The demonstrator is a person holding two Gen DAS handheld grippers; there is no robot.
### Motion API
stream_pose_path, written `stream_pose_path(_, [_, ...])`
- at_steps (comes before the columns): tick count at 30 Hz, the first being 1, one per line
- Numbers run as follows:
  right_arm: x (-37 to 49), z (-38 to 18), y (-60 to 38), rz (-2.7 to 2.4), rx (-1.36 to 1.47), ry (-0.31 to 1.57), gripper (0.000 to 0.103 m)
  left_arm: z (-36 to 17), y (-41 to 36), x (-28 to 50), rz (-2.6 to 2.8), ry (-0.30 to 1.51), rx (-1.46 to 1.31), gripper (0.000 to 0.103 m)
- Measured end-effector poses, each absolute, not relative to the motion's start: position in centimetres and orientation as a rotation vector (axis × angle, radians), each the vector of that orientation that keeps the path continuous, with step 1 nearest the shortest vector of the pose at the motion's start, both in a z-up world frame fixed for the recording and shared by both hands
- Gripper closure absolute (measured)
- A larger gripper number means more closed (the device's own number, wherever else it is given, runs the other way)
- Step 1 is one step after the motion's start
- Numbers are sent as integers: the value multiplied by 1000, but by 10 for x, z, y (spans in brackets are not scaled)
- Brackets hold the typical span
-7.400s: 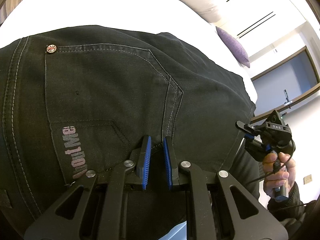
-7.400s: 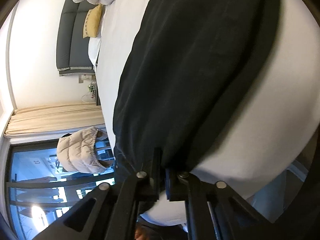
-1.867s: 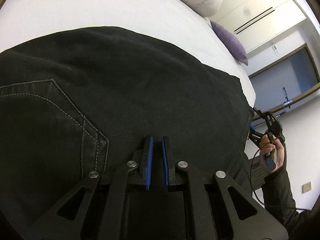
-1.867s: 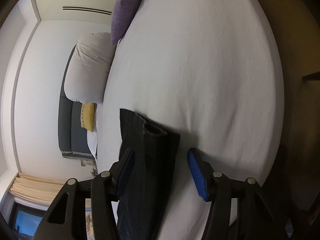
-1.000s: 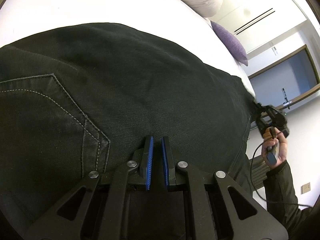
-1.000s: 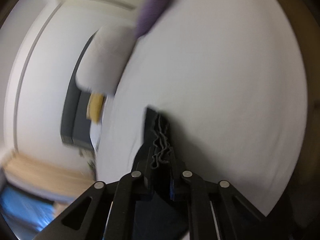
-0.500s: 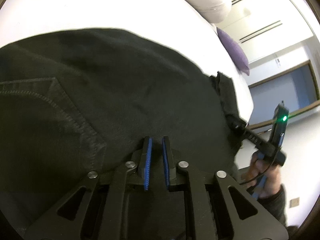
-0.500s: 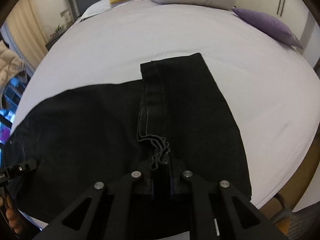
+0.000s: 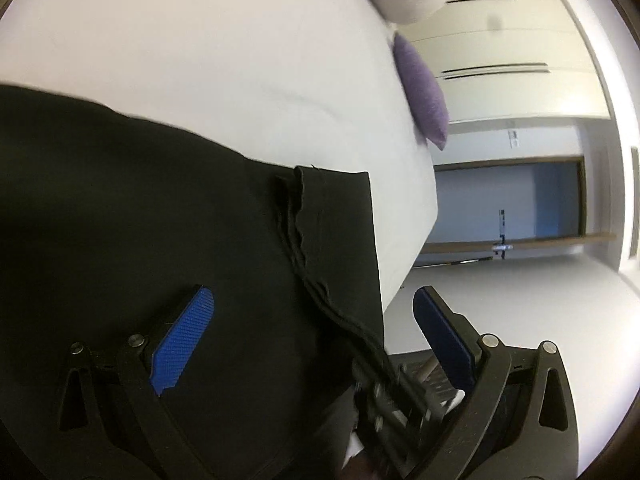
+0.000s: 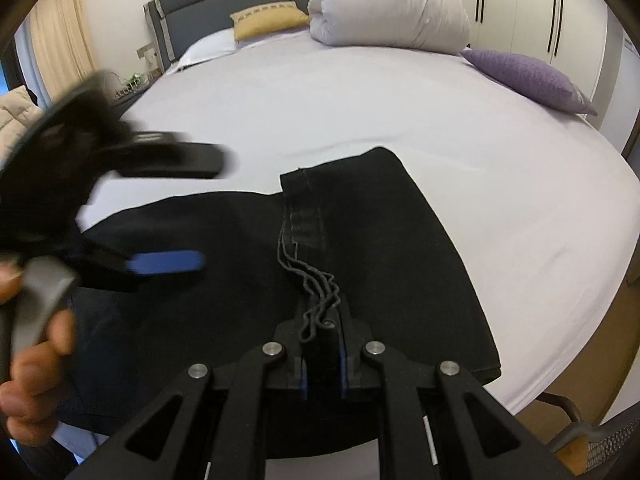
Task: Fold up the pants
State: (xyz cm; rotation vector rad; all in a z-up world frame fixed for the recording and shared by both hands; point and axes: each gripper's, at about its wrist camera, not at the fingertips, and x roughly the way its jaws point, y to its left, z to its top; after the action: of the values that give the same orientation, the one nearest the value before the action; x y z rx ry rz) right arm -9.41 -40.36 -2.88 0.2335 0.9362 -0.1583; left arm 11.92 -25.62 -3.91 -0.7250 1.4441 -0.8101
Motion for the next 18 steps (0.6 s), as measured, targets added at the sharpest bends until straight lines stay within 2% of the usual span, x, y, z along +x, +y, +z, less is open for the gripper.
stream_pose_path(7, [-110,-26,-423,-139,317,889,91,-52,-280,134,-813,1483,-755,3])
stream_pose_path(10, [-116,-21,-428,-130,328,872,91,-55,-281,141,-813,1480,-771,12])
stream_pose_path(11, [-119,-18,-429,-127,331,865,91,-56,-282,142,-816,1484,-773,21])
stream_pose_path(14, [-121,-14,-431,-122,332,855,91,-62,-284,142,-824,1508,-767,65])
stream_pose_path(16, [-121,-14,-431,-122,325,850,91,-65,-283,139,-831,1514,-767,89])
stream_pose_path(17, [-121,-14,-431,-123,319,850,91,-65,-283,137,-841,1506,-763,98])
stream_pose_path(18, [-122,-13,-431,-124,314,849,91,-62,-283,136,-849,1495,-752,98])
